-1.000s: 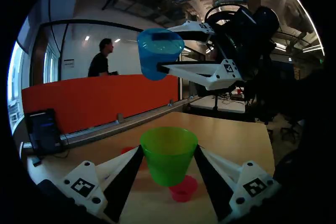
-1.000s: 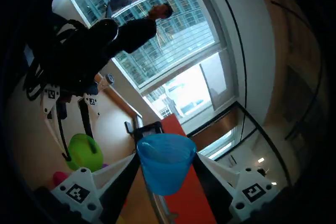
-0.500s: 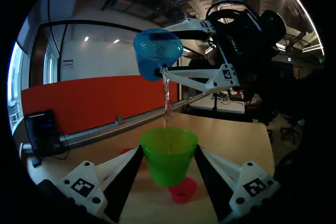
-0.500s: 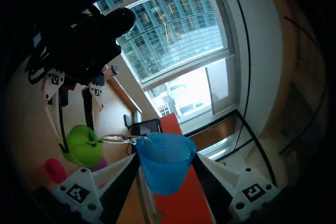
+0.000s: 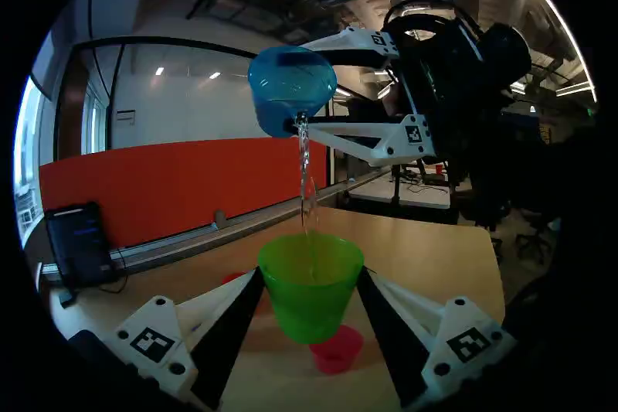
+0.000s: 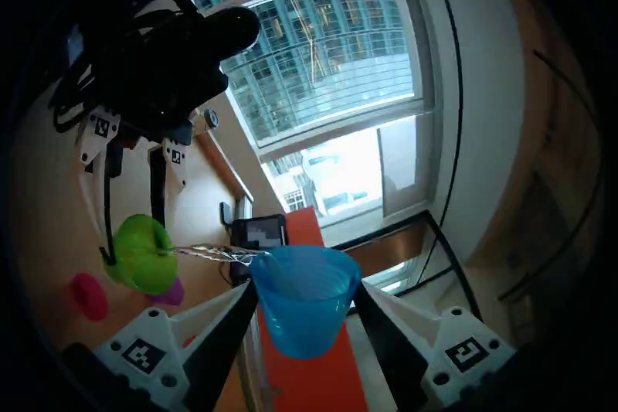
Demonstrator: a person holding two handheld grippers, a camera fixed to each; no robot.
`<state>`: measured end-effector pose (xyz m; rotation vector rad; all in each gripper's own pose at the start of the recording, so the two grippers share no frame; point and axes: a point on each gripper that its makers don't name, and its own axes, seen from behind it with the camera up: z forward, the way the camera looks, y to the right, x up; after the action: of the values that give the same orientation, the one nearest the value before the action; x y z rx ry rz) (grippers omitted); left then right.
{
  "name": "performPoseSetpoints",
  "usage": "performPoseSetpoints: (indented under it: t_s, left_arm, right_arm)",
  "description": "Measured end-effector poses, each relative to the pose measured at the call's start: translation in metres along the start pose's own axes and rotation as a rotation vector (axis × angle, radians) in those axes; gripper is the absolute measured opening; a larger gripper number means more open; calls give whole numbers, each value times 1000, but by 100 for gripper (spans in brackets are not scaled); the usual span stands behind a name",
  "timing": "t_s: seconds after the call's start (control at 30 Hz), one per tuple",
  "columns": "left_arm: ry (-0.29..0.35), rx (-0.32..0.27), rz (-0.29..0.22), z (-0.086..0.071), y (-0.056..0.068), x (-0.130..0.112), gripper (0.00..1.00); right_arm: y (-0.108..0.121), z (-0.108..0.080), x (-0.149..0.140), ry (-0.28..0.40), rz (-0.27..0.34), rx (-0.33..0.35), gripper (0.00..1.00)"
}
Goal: Pour water
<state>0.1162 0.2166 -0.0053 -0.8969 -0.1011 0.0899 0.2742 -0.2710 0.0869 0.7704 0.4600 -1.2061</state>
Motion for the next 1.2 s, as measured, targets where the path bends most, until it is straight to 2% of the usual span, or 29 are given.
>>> performPoseSetpoints:
  t_s: [0.77, 1.2]
  left_arm:
    - [5, 6, -9, 1, -2, 1, 86]
    - [6, 7, -7, 2, -2, 2, 86]
  right_arm:
    - [11, 6, 12, -1, -120, -24, 90]
    - [16, 4, 16, -5, -210, -34, 90]
